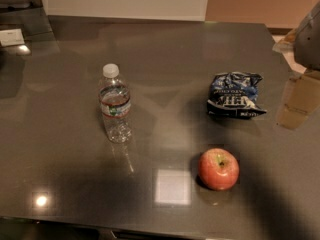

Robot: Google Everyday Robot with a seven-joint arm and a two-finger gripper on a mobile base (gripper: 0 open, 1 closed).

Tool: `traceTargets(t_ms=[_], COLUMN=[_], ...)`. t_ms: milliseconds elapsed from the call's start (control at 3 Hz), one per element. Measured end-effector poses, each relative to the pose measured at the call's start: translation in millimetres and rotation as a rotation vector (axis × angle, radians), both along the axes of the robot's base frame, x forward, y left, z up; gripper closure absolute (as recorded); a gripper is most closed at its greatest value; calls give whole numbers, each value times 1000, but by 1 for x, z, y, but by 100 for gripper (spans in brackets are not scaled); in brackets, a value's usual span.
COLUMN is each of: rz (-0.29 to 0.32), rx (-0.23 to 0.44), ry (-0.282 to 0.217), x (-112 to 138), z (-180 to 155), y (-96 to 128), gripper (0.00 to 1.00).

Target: Move blue chip bag near water bottle

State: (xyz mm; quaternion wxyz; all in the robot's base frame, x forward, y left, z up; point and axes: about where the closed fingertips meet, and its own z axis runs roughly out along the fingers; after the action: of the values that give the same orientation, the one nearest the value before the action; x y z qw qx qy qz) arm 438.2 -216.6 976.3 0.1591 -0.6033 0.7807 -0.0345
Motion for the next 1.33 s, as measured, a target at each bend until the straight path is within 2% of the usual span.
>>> traceTargets(t_ms=[667, 1333], rz=[-14, -176], rx=[5, 63], ry=[-3, 42], x=[4, 52], z=[0, -45], y=[0, -3], gripper=[0, 0])
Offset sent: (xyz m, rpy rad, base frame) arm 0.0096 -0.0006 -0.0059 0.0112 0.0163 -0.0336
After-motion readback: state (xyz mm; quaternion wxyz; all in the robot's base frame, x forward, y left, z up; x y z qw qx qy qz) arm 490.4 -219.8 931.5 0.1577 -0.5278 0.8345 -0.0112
